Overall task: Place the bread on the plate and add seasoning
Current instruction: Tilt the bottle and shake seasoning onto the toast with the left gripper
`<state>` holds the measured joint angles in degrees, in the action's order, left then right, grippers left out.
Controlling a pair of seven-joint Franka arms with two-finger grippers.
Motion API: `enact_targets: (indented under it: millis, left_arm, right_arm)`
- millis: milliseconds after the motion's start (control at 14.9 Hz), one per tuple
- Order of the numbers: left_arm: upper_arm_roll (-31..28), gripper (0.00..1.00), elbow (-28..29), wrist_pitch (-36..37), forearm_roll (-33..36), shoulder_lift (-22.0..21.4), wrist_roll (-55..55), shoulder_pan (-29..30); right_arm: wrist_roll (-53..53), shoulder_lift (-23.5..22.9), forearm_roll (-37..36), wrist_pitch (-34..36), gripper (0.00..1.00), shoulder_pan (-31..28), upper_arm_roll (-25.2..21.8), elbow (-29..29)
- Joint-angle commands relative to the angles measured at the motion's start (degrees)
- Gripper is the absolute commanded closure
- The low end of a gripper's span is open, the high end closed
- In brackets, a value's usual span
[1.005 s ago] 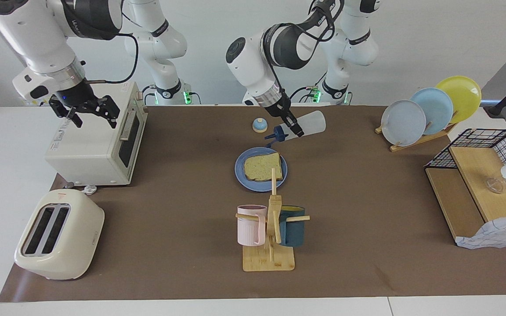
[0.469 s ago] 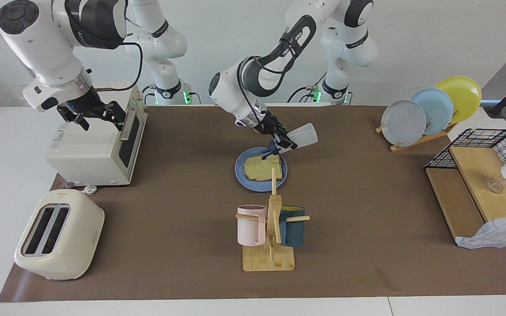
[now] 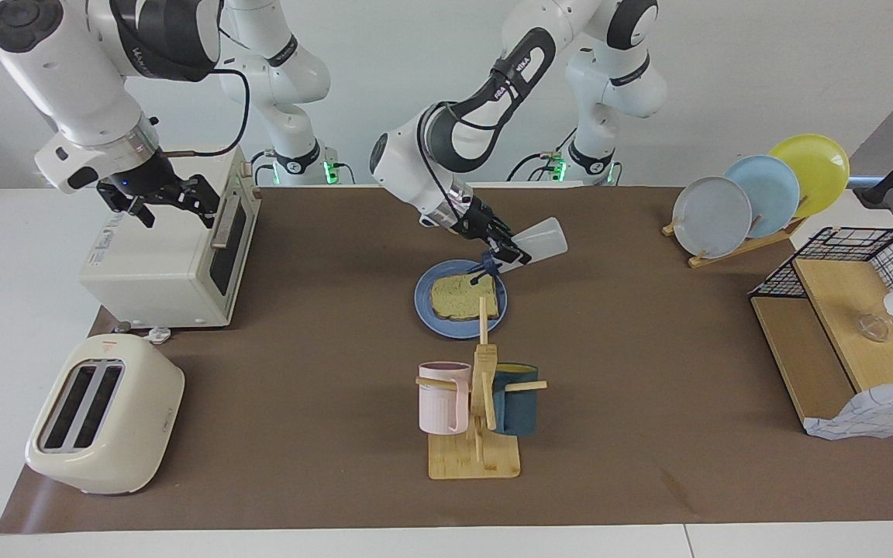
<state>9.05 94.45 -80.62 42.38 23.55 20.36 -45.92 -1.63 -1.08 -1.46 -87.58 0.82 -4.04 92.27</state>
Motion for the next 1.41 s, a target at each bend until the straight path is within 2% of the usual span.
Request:
enact_targets:
  millis: [0, 335, 469, 1072, 1340]
  left_arm:
    - [-0.43, 0.87, 0.39, 0.20, 1.30, 0.01, -0.32, -1.09]
    - [-0.87, 0.89, 1.97, 0.56, 2.53, 0.10, -0.32, -2.33]
    - [-0.87, 0.90, 1.97, 0.12, 3.83, 0.18, -0.32, -2.24]
    - [-1.05, 0.93, 4.52, -1.64, 11.84, -0.08, -0.32, 1.62]
    - [-0.96, 0.93, 4.43, -1.91, 12.02, 0.01, -0.32, 1.19]
  right_arm:
    - [-1.62, 0.38, -0.74, 1.18, 0.00, 0.06, -0.17, -0.25]
    - [-1.53, 0.99, -0.56, 1.18, 0.00, 0.66, -0.44, 0.10]
    - [-1.62, 1.08, -0.56, 1.27, 0.00, 2.60, -2.54, 0.37]
    - [-1.45, 1.17, -0.03, 1.18, 0.00, 1.20, -2.20, 0.28]
    - [-1.44, 1.43, -0.03, 1.10, 0.00, 1.81, -2.20, 0.46]
